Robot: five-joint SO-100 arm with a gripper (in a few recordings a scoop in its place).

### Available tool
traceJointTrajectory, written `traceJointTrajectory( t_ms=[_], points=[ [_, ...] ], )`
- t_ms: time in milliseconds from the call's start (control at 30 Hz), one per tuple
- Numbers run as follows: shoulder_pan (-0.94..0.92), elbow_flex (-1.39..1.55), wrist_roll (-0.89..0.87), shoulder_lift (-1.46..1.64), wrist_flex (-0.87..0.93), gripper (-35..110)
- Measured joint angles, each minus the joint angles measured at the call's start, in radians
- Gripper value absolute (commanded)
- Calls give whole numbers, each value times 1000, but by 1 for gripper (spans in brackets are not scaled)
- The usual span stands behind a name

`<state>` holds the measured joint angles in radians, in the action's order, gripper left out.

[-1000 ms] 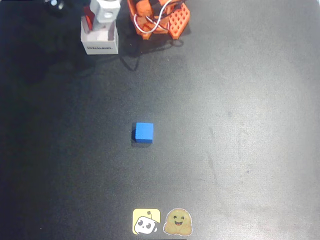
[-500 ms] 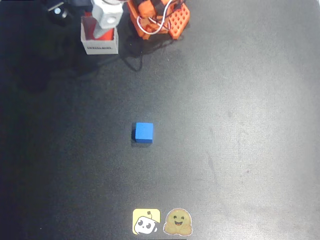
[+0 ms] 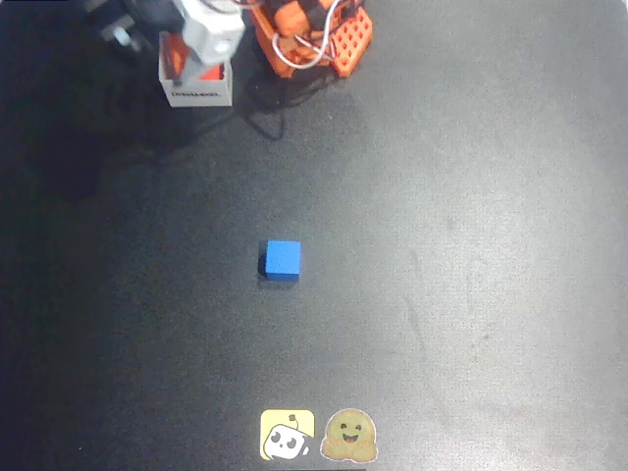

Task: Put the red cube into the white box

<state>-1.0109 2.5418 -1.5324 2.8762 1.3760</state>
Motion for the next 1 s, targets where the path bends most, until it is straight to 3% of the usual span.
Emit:
traceJointTrajectory(
  t_ms=[167, 533, 767, 1000],
  points=[
    [198, -2, 135, -15, -110, 0],
    [713, -35, 173, 0, -218, 0],
    [876, -34, 215, 38, -209, 0],
    [963, 124, 224, 279, -206, 0]
  ],
)
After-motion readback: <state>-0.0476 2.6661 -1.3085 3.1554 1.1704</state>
